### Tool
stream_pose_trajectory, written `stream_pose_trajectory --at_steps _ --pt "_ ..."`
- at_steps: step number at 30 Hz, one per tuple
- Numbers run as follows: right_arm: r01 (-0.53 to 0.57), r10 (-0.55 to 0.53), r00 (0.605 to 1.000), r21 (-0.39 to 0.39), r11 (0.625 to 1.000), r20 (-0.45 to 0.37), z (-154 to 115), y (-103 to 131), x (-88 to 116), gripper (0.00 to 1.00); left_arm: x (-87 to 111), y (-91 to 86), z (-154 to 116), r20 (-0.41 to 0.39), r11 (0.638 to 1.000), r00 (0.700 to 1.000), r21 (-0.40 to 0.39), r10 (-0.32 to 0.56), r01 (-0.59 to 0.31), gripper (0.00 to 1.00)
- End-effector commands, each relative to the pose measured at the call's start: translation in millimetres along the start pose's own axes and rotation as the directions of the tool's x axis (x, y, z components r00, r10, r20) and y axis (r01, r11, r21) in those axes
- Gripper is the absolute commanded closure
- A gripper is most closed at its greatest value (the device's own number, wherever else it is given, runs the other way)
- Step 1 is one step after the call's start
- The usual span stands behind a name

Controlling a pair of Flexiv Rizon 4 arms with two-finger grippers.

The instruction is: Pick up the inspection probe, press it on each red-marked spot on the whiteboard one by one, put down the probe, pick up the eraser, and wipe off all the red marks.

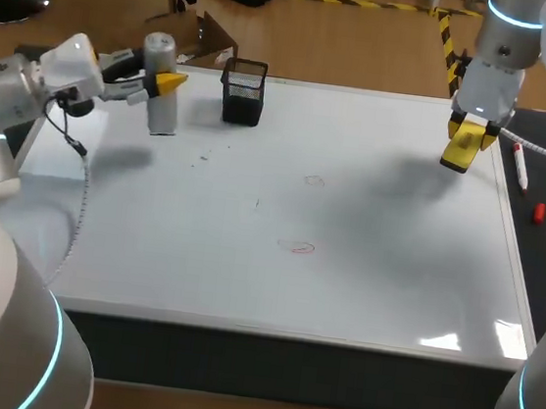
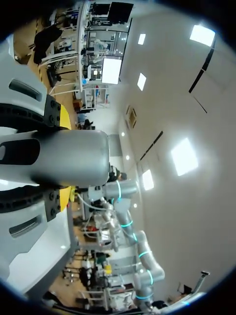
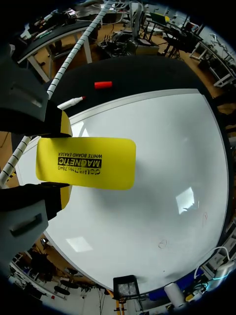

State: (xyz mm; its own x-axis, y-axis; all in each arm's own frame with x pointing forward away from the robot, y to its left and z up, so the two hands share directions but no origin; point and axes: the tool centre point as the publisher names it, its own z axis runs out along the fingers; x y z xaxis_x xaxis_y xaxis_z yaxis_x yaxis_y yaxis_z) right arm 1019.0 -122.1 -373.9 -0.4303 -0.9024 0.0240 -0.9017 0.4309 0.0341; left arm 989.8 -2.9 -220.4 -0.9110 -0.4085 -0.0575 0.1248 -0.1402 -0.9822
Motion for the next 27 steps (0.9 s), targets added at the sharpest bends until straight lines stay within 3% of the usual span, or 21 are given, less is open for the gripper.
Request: stream_pose_trajectory --at_steps 1,9,24,27 --pt "0.002 -0.002 1.000 0.001 1.000 -0.003 -0.5 -1.0 0.4 1.00 -7.0 -1.6 -11.3 -0.005 1.000 1.000 -0.003 -0.001 0.001 1.00" --pt "0.002 -0.002 1.000 0.001 1.000 -0.003 -0.5 -1.0 0.4 1.00 -11.2 1.8 -25.8 -0.006 1.000 1.000 -0.002 -0.024 0.024 1.00" --pt "0.017 -0.017 1.000 0.005 1.000 -0.005 -1.7 1.1 -3.1 1.00 -11.2 1.8 -25.8 -0.006 1.000 1.000 -0.002 -0.024 0.024 1.00" --pt "0.052 -0.053 0.997 0.017 0.998 0.048 -4.7 9.2 -13.6 1.00 -11.2 1.8 -25.8 -0.006 1.000 1.000 -0.002 -0.024 0.024 1.00"
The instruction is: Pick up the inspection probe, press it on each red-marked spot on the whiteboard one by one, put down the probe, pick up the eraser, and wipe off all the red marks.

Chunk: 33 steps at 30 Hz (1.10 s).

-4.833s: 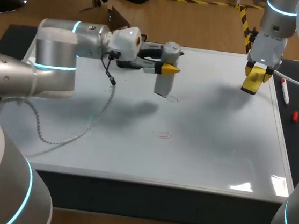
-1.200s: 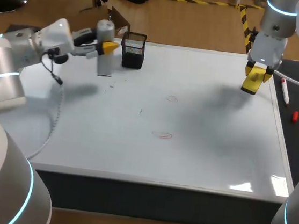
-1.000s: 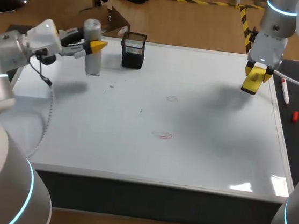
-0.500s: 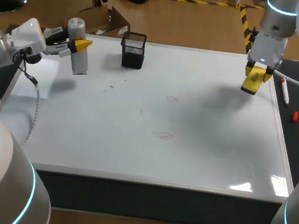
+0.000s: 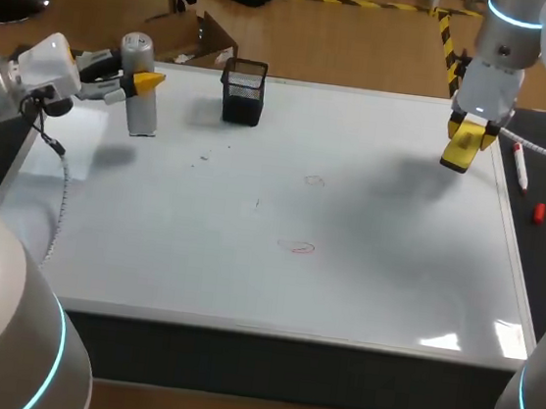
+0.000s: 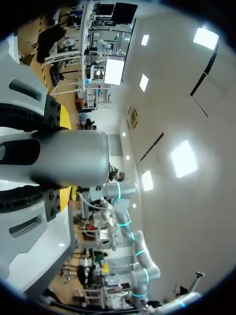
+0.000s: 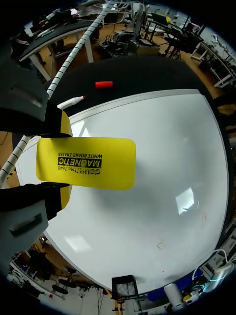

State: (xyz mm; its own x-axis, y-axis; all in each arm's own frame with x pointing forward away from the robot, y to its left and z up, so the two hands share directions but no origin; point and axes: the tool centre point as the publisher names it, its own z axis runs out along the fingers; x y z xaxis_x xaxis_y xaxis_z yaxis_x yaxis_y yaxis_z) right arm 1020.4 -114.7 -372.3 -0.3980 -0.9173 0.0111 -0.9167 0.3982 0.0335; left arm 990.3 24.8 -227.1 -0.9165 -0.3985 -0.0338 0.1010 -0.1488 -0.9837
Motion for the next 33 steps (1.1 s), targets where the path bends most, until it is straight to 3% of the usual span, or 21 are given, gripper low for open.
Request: stream_pose_trajectory --at_steps 1,9,11,20,33 --pt "0.025 -0.026 0.998 0.023 0.999 0.061 -3.3 9.4 -10.6 1.00 0.2 -1.0 0.3 0.001 1.000 1.000 0.000 0.001 -0.001 1.00" --pt "0.174 -0.177 0.983 0.077 0.982 0.044 -13.9 56.3 -62.0 1.00 0.2 -1.0 0.3 0.001 1.000 1.000 0.000 0.001 -0.001 1.00" --pt "0.205 -0.212 0.974 0.092 0.974 0.077 -13.6 69.5 -76.7 1.00 0.2 -1.0 0.3 0.001 1.000 1.000 0.000 0.001 -0.001 1.00" --pt "0.409 -0.412 0.910 0.056 0.911 0.042 -1.9 134.3 -144.0 1.00 0.2 -1.0 0.3 0.001 1.000 1.000 0.000 0.001 -0.001 1.00" --pt "0.543 -0.542 0.838 0.000 0.840 0.063 26.1 183.3 -224.1 1.00 0.2 -1.0 0.3 0.001 1.000 1.000 0.000 0.001 -0.001 1.00"
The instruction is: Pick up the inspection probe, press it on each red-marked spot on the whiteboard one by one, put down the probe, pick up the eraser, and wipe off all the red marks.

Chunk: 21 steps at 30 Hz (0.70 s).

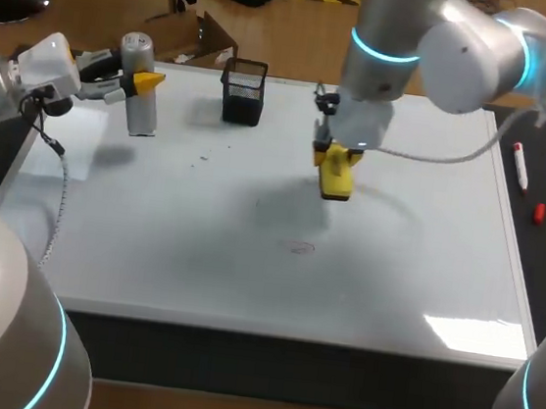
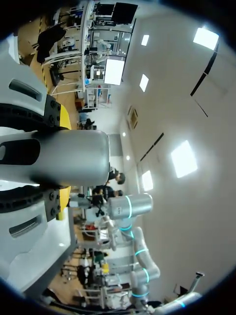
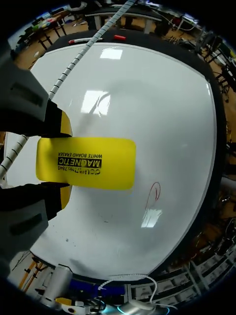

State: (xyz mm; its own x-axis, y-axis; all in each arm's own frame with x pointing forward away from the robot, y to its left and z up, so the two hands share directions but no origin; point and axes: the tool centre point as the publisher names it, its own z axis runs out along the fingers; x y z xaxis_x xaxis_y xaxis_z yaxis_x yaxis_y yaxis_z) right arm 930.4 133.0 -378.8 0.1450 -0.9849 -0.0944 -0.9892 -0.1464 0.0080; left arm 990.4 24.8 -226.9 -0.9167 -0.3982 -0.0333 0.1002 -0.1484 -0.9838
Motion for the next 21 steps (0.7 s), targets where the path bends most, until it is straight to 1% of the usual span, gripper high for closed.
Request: stream_pose_trajectory --at_steps 1,3,4,8,10,17,21 --pt "0.021 -0.021 1.000 -0.027 0.999 -0.017 21.3 -16.1 -33.4 1.00 0.2 -0.7 0.1 0.001 1.000 1.000 0.001 0.002 -0.002 1.00" --pt "0.032 -0.033 0.999 -0.032 0.999 -0.020 28.4 -19.5 -42.2 1.00 0.2 -0.7 0.1 0.001 1.000 1.000 0.001 0.002 -0.002 1.00" --pt "0.037 -0.037 0.999 -0.039 0.999 -0.009 31.3 -21.2 -45.4 1.00 0.2 -0.7 0.1 0.001 1.000 1.000 0.001 0.002 -0.002 1.00" --pt "0.065 -0.066 0.998 -0.045 0.997 -0.013 38.6 -28.1 -53.1 1.00 0.2 -0.7 0.1 0.001 1.000 1.000 0.001 0.002 -0.002 1.00" --pt "0.074 -0.076 0.997 -0.048 0.996 -0.027 42.2 -31.9 -53.9 1.00 0.2 -0.7 0.1 0.001 1.000 1.000 0.001 0.002 -0.002 1.00" --pt "0.089 -0.090 0.996 -0.052 0.995 -0.028 45.5 -37.0 -52.3 1.00 0.2 -0.7 0.1 0.001 1.000 1.000 0.001 0.002 -0.002 1.00" --pt "0.090 -0.092 0.995 -0.055 0.994 -0.036 51.8 -38.6 -49.3 1.00 0.2 -0.7 0.1 0.001 1.000 1.000 0.001 0.002 -0.002 1.00"
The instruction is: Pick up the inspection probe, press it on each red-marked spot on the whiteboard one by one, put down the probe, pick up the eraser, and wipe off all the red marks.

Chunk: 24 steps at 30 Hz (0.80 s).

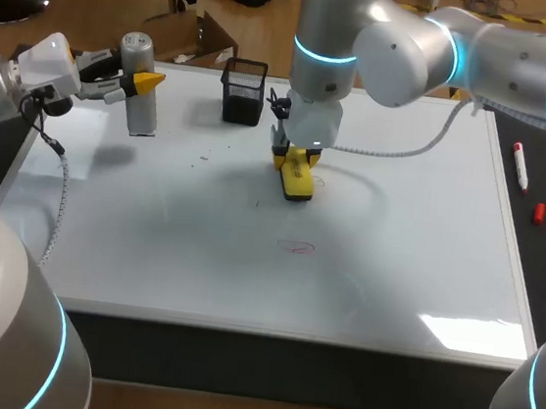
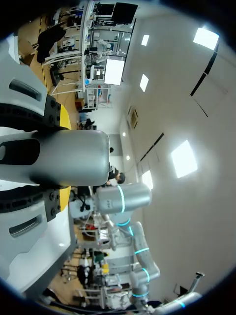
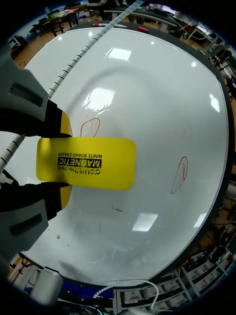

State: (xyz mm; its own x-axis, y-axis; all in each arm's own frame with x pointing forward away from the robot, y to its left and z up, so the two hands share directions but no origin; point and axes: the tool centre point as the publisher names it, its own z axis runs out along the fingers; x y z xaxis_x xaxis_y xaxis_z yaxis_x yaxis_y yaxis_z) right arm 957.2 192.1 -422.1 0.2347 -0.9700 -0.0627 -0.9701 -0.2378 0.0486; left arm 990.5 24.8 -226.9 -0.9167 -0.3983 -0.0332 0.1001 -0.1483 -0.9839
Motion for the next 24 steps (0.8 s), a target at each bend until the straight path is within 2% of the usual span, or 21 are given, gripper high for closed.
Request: stream_pose_trajectory --at_steps 1,7,24 --pt "0.001 -0.001 1.000 -0.007 1.000 -0.004 4.5 -3.2 1.4 1.00 0.4 -0.8 0.1 0.001 1.000 1.000 0.001 0.002 -0.002 1.00" --pt "-0.015 0.015 1.000 -0.009 1.000 -0.015 11.5 -3.6 11.8 1.00 0.4 -0.8 0.1 0.001 1.000 1.000 0.001 0.002 -0.002 1.00" --pt "-0.094 0.093 0.994 -0.018 0.995 -0.058 24.3 4.5 63.4 1.00 0.4 -0.8 0.1 0.001 1.000 1.000 0.001 0.002 -0.002 1.00"
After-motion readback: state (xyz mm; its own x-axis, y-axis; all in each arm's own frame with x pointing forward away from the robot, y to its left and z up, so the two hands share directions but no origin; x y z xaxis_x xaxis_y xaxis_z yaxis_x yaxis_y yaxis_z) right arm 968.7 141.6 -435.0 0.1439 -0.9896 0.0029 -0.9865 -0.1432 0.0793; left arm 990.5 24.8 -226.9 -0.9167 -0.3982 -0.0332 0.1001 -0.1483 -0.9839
